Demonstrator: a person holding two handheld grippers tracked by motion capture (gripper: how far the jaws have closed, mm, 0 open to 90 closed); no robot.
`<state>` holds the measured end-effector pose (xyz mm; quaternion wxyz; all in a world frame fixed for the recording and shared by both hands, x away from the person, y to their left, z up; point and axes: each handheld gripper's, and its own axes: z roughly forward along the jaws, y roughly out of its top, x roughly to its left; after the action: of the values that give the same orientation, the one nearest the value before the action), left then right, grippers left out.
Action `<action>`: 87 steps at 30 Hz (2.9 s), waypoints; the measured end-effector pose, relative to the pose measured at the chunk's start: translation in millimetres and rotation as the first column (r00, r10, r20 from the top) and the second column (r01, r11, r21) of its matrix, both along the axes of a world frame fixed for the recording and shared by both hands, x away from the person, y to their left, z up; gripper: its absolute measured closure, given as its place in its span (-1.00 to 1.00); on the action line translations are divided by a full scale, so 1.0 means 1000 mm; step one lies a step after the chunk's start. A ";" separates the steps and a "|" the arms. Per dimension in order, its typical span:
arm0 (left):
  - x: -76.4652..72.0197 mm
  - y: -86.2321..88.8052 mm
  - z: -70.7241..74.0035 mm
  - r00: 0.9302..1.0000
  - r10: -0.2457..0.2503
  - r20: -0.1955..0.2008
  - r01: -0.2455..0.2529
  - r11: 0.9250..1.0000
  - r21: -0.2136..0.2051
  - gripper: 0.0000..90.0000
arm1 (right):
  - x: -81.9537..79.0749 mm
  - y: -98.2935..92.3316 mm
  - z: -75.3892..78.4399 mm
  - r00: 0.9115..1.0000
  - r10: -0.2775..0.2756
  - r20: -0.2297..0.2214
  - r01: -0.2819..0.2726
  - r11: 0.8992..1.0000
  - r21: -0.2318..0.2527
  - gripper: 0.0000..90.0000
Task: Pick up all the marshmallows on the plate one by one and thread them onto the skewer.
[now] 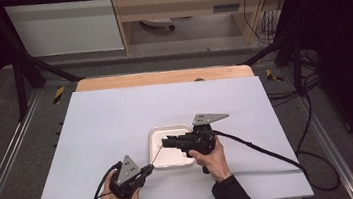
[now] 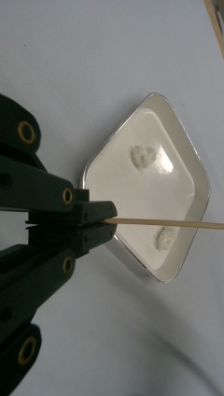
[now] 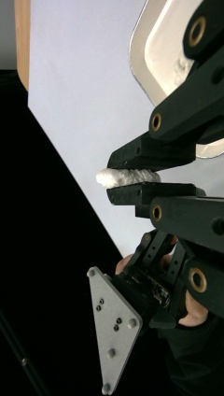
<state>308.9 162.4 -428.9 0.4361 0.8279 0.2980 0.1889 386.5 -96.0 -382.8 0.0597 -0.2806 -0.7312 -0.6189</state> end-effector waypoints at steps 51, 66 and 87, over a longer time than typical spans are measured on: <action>0.000 -0.003 -0.001 0.999 -0.018 -0.030 0.019 1.000 0.021 0.99 | 0.002 0.003 -0.010 0.999 -0.002 -0.052 -0.001 0.997 -0.071 0.86; 0.000 -0.012 0.018 0.999 0.003 0.054 -0.006 0.998 0.064 0.99 | -0.001 0.019 -0.026 0.985 0.119 -0.122 -0.135 0.982 -0.136 0.86; 0.005 0.000 0.009 1.000 0.012 0.000 -0.012 0.998 -0.057 0.98 | -0.003 0.034 -0.030 0.993 0.071 -0.099 -0.081 0.991 -0.106 0.78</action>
<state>313.6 162.7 -419.5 0.4586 0.8132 0.3081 0.1831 383.7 -61.8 -412.6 0.1023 -0.2845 -0.7707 -0.5608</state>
